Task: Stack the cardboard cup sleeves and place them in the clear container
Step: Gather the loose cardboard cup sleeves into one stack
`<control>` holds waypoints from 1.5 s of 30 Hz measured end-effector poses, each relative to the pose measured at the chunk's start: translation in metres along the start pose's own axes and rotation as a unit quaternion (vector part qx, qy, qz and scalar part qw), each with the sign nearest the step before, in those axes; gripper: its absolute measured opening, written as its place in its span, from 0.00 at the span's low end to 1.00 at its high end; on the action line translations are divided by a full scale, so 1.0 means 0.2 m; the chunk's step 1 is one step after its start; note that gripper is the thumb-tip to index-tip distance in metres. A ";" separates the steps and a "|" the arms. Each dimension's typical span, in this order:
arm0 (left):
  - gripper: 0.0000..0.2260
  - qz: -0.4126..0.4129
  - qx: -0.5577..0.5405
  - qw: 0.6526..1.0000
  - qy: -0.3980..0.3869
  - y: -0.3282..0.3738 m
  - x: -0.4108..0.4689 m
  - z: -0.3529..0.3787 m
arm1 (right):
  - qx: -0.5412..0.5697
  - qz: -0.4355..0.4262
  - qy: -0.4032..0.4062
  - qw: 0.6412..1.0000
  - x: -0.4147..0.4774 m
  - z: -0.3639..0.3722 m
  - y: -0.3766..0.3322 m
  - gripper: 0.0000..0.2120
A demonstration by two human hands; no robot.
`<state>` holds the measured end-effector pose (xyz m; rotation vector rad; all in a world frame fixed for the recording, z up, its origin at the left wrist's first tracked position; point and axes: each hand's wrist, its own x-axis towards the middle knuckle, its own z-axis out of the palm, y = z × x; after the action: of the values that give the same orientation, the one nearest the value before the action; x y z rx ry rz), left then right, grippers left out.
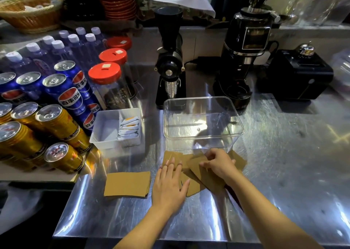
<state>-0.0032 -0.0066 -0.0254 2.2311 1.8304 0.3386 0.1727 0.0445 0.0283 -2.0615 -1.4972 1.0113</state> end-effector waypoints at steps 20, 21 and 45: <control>0.10 -0.145 -0.603 0.784 -0.016 0.12 0.07 -0.23 | 0.312 -0.148 -0.127 0.930 -0.12 -0.05 -0.11 0.12; 0.11 -0.145 -0.611 0.778 -0.019 0.12 0.07 -0.23 | 0.317 -0.148 -0.134 0.927 -0.12 -0.05 -0.11 0.12; 0.17 -0.260 -0.797 0.487 -0.246 0.34 0.17 -0.18 | -0.178 0.054 0.069 0.980 -0.26 -0.21 0.39 0.32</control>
<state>0.0534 0.0148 0.0318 0.3025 0.8034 0.7093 0.2455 -0.0276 0.0187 -2.4265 -1.6010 0.6544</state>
